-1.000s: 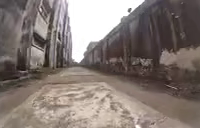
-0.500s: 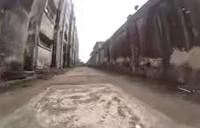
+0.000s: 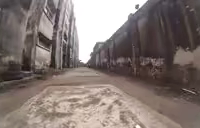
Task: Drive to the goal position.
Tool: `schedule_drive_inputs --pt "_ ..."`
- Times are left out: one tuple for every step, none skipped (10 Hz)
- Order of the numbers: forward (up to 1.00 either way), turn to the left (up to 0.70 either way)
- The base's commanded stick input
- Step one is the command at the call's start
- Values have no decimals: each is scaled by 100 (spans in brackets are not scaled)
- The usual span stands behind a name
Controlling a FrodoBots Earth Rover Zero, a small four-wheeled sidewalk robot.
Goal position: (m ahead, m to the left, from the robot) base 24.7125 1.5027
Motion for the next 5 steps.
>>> schedule_drive_inputs --pt "30 0" --pt "30 0" --pt "30 0" --pt "30 0" --pt "30 0"
